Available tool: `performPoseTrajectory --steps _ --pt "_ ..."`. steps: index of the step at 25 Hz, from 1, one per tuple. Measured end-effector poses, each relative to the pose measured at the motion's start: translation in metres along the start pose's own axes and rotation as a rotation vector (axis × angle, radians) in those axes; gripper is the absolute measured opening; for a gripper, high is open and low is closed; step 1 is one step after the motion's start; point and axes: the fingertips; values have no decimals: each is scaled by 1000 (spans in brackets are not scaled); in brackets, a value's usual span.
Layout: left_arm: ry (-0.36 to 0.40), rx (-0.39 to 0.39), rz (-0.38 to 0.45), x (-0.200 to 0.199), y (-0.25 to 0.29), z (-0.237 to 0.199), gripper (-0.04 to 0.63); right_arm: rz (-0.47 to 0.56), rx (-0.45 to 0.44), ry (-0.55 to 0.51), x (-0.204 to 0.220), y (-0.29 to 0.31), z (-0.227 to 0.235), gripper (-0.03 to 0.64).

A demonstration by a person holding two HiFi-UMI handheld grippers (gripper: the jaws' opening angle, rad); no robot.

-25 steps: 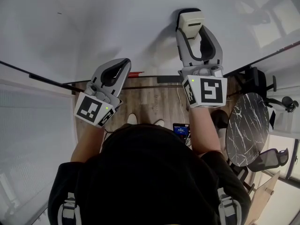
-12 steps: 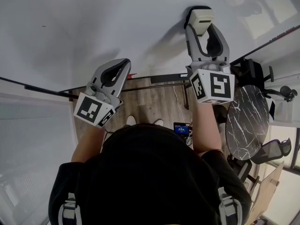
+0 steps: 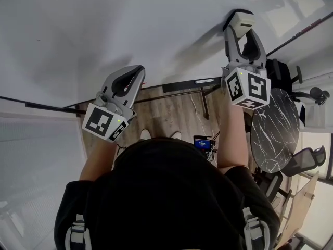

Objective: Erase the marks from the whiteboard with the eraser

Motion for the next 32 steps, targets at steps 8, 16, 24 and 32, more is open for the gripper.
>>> performPoseTrajectory --steps 8,16,24,32 --pt "-7 39 -19 6 13 11 8 -37 34 -25 15 -1 26 222" --pt "-14 98 -18 6 22 31 8 -20 -67 21 7 -33 15 224" --pt "-18 164 -29 14 39 51 8 -34 -168 55 25 -79 -9 224" --pt "-18 241 -42 32 56 72 8 -60 -271 99 57 -112 -35 225"
Point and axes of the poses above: the fingertips, and each gripper's own axes: y forward along the fingers, z to its right, x out of its underside, and after that the axes turned 1 degree about x, right-handed
